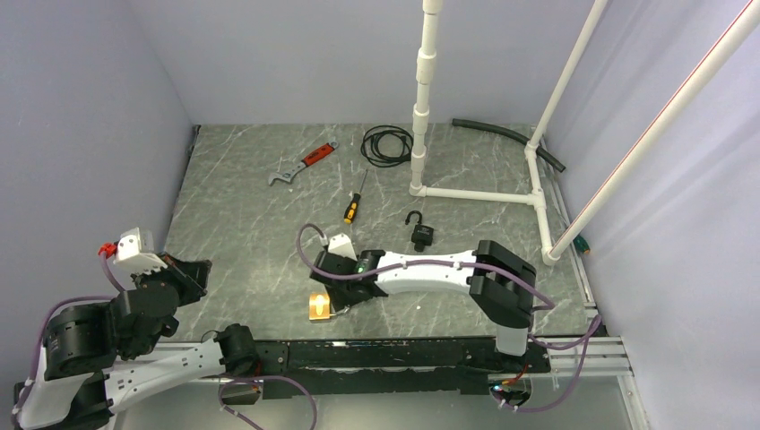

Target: Unlock with the key

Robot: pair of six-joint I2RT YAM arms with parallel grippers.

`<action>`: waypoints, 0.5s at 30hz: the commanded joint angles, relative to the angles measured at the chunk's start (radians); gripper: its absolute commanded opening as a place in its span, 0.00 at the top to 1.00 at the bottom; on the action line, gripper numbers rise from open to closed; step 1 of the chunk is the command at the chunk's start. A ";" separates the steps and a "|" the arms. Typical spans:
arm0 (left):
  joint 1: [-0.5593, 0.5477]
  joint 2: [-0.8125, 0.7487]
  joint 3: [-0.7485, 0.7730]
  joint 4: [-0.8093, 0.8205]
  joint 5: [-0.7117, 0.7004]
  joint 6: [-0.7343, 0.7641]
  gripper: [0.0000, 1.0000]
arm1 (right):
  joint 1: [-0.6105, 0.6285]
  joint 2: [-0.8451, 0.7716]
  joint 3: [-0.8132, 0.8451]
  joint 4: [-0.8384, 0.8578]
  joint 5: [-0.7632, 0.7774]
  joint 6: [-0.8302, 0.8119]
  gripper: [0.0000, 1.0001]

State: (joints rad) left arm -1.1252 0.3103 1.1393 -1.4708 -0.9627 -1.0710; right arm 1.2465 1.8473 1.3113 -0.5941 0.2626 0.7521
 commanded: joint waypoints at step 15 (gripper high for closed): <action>0.018 -0.025 0.000 0.020 -0.009 0.011 1.00 | 0.033 0.120 0.014 -0.047 0.046 0.074 0.51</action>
State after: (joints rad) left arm -1.1130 0.2951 1.1389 -1.4666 -0.9585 -1.0672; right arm 1.2789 1.9305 1.2972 -0.6380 0.2886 0.8318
